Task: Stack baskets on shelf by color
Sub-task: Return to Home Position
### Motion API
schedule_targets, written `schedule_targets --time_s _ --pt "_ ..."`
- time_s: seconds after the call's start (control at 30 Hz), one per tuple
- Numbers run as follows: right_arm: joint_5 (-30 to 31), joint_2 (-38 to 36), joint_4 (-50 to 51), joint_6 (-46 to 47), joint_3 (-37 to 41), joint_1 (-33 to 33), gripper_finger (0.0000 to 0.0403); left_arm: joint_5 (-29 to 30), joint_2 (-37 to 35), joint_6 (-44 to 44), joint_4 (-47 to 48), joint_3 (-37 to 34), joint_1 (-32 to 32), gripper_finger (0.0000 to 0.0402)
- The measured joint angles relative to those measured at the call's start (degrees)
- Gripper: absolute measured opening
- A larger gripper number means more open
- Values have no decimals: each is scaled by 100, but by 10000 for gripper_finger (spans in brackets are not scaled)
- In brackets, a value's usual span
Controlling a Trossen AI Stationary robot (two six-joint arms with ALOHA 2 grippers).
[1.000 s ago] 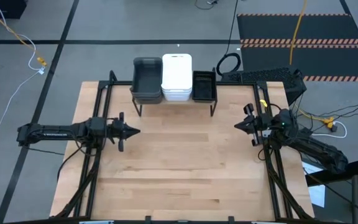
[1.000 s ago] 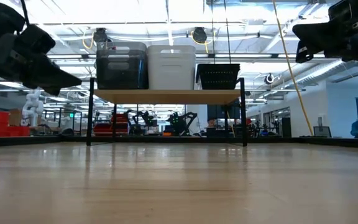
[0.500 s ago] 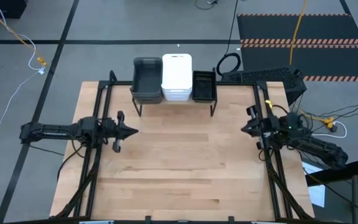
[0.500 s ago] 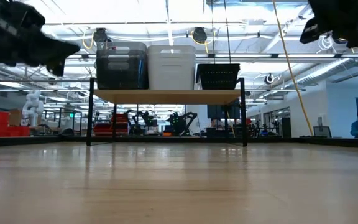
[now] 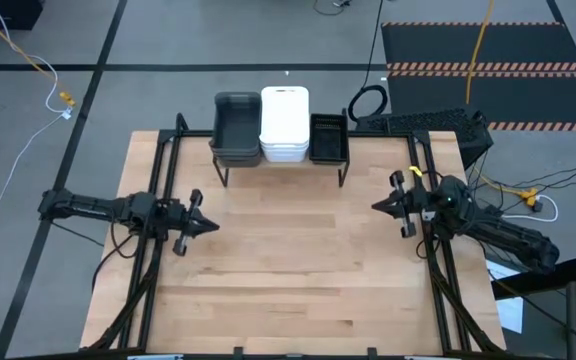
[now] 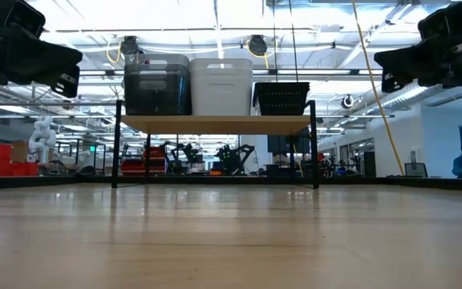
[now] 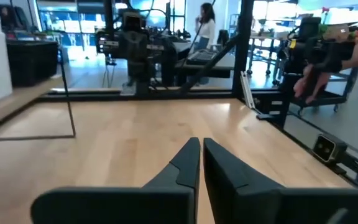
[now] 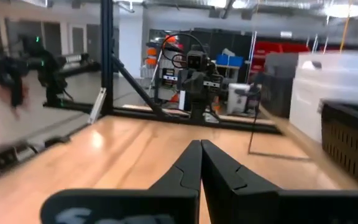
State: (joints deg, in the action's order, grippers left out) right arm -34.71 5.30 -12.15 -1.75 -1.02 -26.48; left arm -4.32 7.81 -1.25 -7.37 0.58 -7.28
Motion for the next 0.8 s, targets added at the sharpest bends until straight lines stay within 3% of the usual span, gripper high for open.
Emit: schedule_targets --time_s 0.2,0.8 --pt "12 2 2 551 2 -4 0 15 2 4 22 0 -61 25" --pt "14 0 2 559 4 -4 0 25 2 -10 24 0 -58 26"
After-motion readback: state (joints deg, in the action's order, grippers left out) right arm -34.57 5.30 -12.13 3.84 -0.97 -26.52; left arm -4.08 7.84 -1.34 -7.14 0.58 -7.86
